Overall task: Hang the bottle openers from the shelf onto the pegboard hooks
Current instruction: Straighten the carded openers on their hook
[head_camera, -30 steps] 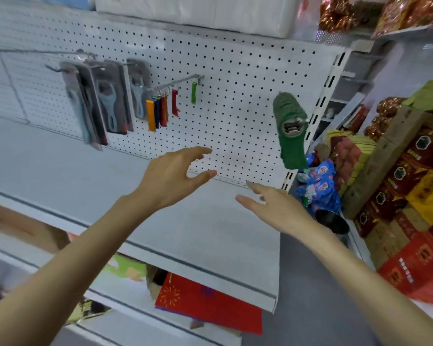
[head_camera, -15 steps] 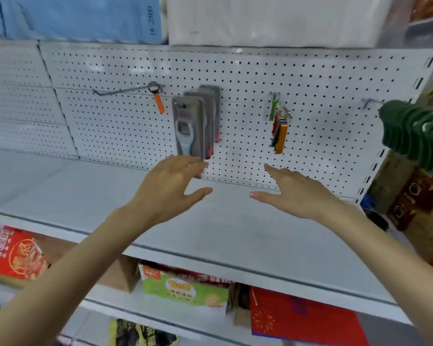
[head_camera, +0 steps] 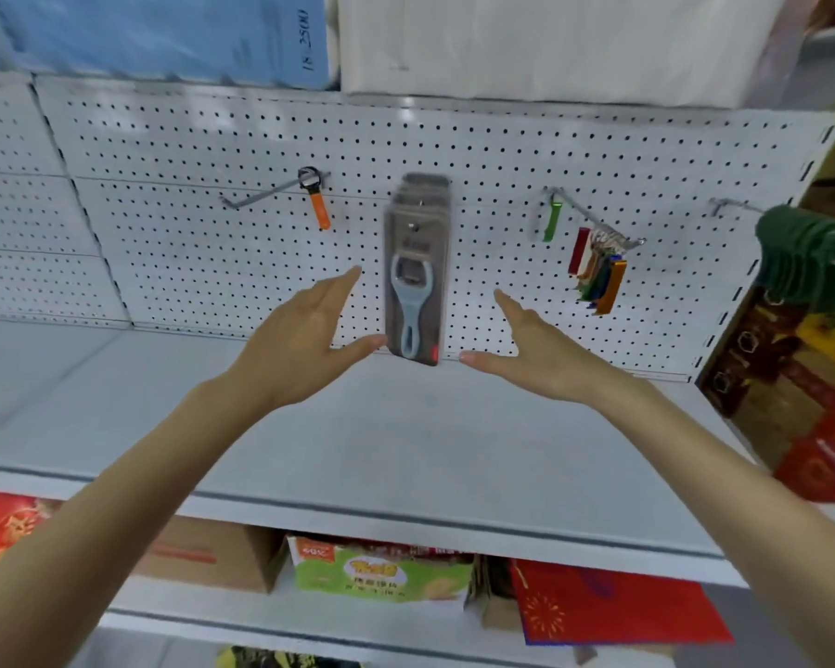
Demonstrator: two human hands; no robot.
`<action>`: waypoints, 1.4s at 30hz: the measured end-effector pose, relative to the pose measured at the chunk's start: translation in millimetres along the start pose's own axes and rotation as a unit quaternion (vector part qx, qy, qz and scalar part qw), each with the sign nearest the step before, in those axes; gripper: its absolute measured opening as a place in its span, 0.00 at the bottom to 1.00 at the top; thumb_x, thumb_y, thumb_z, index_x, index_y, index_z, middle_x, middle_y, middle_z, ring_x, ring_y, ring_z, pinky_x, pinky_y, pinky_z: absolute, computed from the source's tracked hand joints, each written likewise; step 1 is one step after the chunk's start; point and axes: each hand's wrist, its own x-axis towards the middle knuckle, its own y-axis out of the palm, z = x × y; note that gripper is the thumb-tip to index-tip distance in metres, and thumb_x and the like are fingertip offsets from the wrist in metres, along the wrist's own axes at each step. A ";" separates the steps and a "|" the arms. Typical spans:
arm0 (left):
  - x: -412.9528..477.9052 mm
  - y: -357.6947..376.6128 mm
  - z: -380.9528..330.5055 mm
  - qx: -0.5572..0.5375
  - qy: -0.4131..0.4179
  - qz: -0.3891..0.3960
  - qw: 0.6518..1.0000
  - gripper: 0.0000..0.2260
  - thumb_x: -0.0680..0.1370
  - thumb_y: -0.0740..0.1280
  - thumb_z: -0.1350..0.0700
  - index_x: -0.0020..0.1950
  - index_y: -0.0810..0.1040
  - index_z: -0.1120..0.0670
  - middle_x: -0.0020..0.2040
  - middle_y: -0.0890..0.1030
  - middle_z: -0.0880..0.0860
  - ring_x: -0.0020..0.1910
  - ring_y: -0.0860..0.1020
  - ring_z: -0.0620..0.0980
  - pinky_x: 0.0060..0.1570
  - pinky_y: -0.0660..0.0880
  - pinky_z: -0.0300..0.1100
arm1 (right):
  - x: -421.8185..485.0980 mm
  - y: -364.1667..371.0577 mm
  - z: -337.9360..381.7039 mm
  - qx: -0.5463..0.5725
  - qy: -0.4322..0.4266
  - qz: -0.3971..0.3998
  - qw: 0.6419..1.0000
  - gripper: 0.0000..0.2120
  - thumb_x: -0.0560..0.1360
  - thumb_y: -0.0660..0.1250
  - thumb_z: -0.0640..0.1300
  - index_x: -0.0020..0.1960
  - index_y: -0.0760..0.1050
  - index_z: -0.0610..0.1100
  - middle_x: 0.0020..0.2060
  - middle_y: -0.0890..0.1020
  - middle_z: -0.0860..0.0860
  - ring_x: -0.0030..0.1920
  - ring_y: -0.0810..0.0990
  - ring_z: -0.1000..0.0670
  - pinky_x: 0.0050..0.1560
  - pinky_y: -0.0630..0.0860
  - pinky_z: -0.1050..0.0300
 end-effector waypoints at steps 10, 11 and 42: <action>67.1 22.2 31.9 0.058 0.042 0.012 0.997 0.44 0.69 0.46 0.27 0.79 0.43 0.48 0.79 0.53 0.55 0.77 0.51 0.54 0.74 0.47 0.58 | 69.3 4.5 11.5 0.049 -0.038 -0.023 0.998 0.52 0.69 0.66 0.68 0.77 0.35 0.54 0.78 0.51 0.48 0.74 0.60 0.46 0.71 0.61 0.50; 73.3 24.9 34.6 0.056 0.046 0.011 0.997 0.44 0.69 0.46 0.27 0.79 0.43 0.48 0.79 0.52 0.55 0.77 0.51 0.54 0.74 0.47 0.59 | 75.6 6.8 11.4 0.050 -0.047 -0.025 0.997 0.52 0.69 0.66 0.67 0.77 0.35 0.54 0.78 0.52 0.48 0.74 0.61 0.46 0.70 0.61 0.51; 204.2 52.3 69.4 -0.221 0.133 0.126 0.958 0.40 0.77 0.57 0.37 0.78 0.37 0.50 0.79 0.49 0.50 0.77 0.51 0.48 0.75 0.53 0.48 | 174.1 17.1 17.7 0.263 0.017 -0.062 0.963 0.33 0.74 0.67 0.57 0.74 0.58 0.51 0.64 0.74 0.56 0.62 0.75 0.58 0.57 0.73 0.66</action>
